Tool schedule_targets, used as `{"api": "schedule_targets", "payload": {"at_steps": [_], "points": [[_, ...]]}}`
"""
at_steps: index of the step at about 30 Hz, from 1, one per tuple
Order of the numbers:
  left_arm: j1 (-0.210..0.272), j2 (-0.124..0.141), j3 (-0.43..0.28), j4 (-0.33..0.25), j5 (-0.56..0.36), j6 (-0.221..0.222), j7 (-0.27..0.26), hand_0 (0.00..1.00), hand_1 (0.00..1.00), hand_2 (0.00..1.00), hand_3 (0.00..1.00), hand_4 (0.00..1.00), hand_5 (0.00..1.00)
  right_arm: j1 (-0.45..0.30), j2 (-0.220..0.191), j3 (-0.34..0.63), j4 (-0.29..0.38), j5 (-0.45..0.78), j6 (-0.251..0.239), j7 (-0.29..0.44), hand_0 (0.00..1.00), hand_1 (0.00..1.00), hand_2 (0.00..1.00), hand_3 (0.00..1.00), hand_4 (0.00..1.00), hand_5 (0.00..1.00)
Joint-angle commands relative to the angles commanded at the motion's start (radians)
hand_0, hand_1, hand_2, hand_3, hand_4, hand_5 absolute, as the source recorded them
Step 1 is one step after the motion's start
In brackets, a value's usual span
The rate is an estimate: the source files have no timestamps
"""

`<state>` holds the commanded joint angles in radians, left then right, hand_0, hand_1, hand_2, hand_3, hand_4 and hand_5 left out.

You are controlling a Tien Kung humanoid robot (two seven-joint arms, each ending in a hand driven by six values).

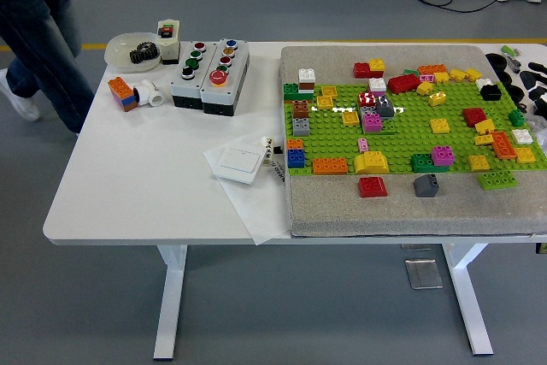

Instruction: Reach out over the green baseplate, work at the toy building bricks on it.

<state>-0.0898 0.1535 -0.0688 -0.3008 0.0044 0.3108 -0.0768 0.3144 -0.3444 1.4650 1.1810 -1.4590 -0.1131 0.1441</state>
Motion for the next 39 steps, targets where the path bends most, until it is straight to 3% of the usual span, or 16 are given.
{"api": "schedule_targets", "payload": {"at_steps": [4, 13, 14, 19, 20, 21, 31, 32, 39], "points": [[-0.001, 0.001, 0.001, 0.000, -0.001, 0.000, 0.000, 0.820, 0.817, 0.824, 0.672, 0.683, 0.654, 0.000, -0.014, -0.014, 0.018, -0.104, 0.022, 0.005, 0.701, 0.688, 0.727, 0.676, 0.956, 0.318], [-0.001, 0.002, 0.001, 0.001, -0.003, 0.001, -0.001, 0.819, 0.817, 0.825, 0.671, 0.682, 0.654, 0.004, -0.043, -0.089, 0.096, -0.480, 0.135, 0.015, 0.679, 0.675, 0.718, 0.690, 0.986, 0.295], [-0.001, 0.002, 0.003, 0.001, -0.005, 0.002, -0.002, 0.819, 0.817, 0.825, 0.670, 0.682, 0.654, 0.006, -0.044, -0.105, 0.105, -0.526, 0.146, 0.016, 0.609, 0.612, 0.641, 0.669, 0.997, 0.216], [-0.002, 0.003, 0.004, 0.001, -0.009, 0.002, -0.004, 0.819, 0.817, 0.825, 0.670, 0.682, 0.654, 0.016, -0.047, -0.147, 0.124, -0.734, 0.177, 0.022, 0.609, 0.612, 0.641, 0.669, 0.997, 0.216], [-0.003, 0.003, 0.004, 0.001, -0.008, 0.002, -0.003, 0.818, 0.817, 0.825, 0.670, 0.682, 0.652, 0.018, -0.048, -0.156, 0.127, -0.769, 0.184, 0.023, 0.559, 0.569, 0.583, 0.636, 0.966, 0.156], [-0.003, 0.003, 0.004, 0.001, -0.007, 0.002, -0.003, 0.818, 0.817, 0.825, 0.670, 0.682, 0.652, 0.020, -0.049, -0.163, 0.131, -0.792, 0.191, 0.023, 0.559, 0.569, 0.583, 0.636, 0.966, 0.156], [-0.002, 0.005, 0.001, 0.002, -0.004, 0.002, -0.001, 0.818, 0.817, 0.825, 0.670, 0.682, 0.653, 0.022, -0.048, -0.155, 0.136, -0.777, 0.181, 0.013, 0.567, 0.568, 0.580, 0.632, 0.959, 0.153], [-0.002, 0.005, 0.000, 0.002, -0.003, 0.002, 0.000, 0.819, 0.817, 0.825, 0.670, 0.683, 0.654, 0.022, -0.048, -0.155, 0.136, -0.776, 0.180, 0.013, 0.572, 0.585, 0.603, 0.643, 0.979, 0.201], [-0.002, 0.005, -0.003, 0.002, 0.002, 0.002, 0.002, 0.819, 0.817, 0.826, 0.670, 0.681, 0.652, 0.017, -0.047, -0.131, 0.136, -0.777, 0.199, 0.019, 0.585, 0.597, 0.630, 0.666, 0.998, 0.225]]}}
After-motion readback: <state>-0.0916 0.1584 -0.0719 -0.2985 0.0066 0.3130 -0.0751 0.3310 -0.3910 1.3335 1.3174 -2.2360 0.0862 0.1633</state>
